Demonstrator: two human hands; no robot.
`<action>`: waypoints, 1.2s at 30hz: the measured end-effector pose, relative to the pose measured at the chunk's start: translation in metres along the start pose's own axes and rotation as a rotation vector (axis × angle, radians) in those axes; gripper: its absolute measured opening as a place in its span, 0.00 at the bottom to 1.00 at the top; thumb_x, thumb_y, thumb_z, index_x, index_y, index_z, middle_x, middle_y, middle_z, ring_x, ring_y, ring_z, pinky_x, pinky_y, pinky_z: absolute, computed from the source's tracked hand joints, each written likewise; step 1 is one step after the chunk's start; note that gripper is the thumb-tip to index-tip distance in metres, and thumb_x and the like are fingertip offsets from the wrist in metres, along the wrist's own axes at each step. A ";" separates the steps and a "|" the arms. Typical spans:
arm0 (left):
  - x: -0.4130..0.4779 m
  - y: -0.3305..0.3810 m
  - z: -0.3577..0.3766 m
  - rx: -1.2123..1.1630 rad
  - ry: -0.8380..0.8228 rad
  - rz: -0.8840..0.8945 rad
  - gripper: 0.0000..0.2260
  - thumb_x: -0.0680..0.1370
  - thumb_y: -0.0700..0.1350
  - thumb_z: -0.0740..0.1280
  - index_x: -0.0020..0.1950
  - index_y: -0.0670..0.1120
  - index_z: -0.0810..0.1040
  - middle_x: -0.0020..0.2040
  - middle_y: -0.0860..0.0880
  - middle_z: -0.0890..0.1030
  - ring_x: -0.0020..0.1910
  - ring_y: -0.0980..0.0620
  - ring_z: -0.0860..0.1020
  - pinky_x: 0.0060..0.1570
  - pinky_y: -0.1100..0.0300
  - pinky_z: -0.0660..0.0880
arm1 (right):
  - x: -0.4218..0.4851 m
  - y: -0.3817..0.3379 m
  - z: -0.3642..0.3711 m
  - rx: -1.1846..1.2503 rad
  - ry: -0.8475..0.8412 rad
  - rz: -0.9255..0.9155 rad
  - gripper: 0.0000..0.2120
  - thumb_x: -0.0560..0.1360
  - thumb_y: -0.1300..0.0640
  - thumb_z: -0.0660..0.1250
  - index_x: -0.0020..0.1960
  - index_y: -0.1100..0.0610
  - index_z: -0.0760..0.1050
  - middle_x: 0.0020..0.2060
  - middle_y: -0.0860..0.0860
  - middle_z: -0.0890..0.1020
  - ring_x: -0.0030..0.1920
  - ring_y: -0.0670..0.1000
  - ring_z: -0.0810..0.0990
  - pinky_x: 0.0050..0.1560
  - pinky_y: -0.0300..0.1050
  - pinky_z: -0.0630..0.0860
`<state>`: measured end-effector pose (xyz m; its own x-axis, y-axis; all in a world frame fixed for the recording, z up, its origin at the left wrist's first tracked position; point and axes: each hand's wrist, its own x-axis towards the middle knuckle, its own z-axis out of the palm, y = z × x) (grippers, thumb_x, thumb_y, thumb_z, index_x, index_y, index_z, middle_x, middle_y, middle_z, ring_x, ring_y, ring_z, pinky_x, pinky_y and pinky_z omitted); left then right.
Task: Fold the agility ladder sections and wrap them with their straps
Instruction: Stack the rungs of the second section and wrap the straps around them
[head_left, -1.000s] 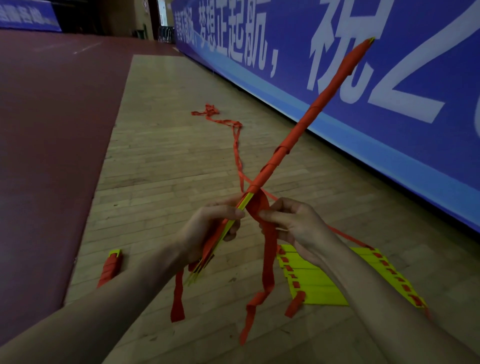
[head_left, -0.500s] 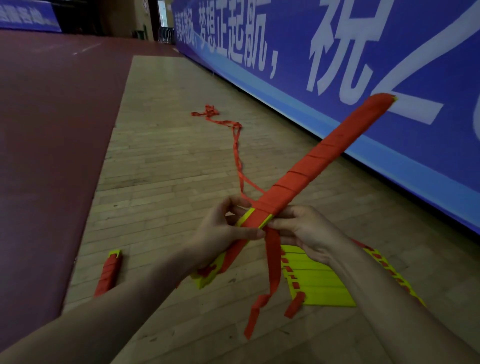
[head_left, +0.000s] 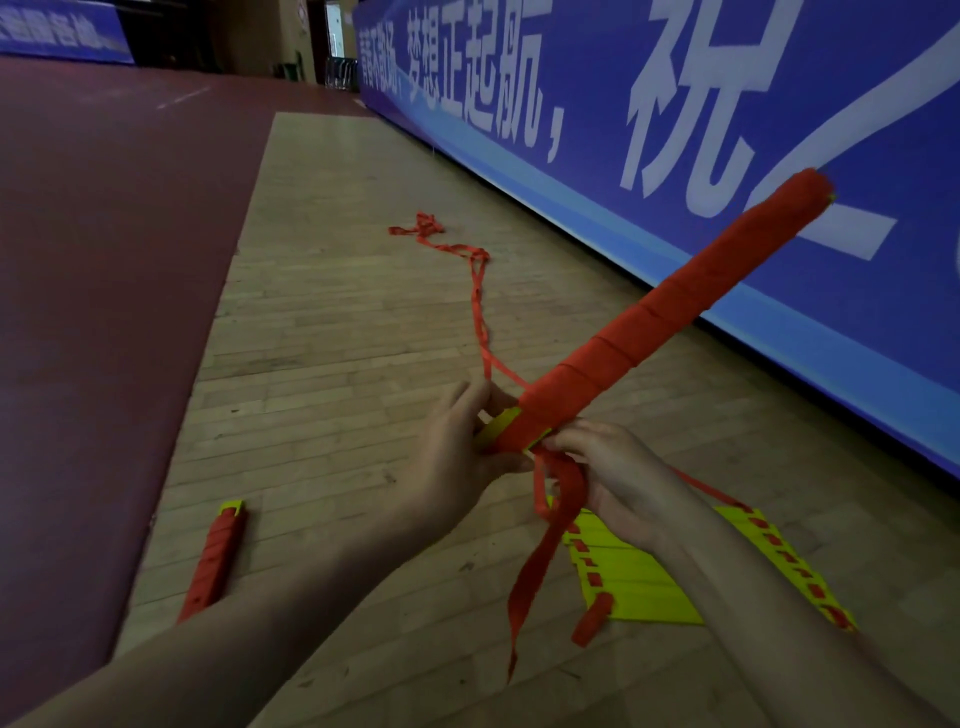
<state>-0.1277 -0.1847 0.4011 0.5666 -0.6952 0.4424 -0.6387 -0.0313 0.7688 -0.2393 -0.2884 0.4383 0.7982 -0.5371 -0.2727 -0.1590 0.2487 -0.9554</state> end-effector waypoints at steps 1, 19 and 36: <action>-0.001 -0.001 0.001 0.029 0.019 0.038 0.21 0.63 0.43 0.80 0.48 0.54 0.73 0.49 0.55 0.72 0.43 0.53 0.75 0.43 0.58 0.76 | 0.000 0.000 0.001 0.021 0.000 0.017 0.07 0.76 0.66 0.62 0.43 0.59 0.78 0.29 0.50 0.78 0.26 0.44 0.76 0.32 0.43 0.68; -0.004 0.001 0.006 0.126 0.047 0.199 0.18 0.68 0.39 0.76 0.53 0.46 0.72 0.50 0.58 0.66 0.45 0.59 0.70 0.42 0.61 0.70 | 0.011 0.009 0.016 0.264 0.119 -0.114 0.06 0.77 0.60 0.65 0.43 0.60 0.78 0.25 0.47 0.78 0.23 0.42 0.72 0.26 0.35 0.70; 0.004 0.000 -0.027 -0.656 -0.107 -0.437 0.16 0.66 0.28 0.74 0.51 0.38 0.78 0.43 0.44 0.85 0.36 0.53 0.81 0.36 0.63 0.77 | 0.016 0.005 -0.001 0.049 -0.056 -0.124 0.08 0.79 0.66 0.57 0.48 0.62 0.75 0.36 0.51 0.79 0.25 0.43 0.64 0.26 0.35 0.57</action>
<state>-0.1111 -0.1681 0.4160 0.6209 -0.7837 0.0167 0.0856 0.0889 0.9924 -0.2278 -0.2970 0.4294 0.8414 -0.5206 -0.1448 -0.0297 0.2230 -0.9744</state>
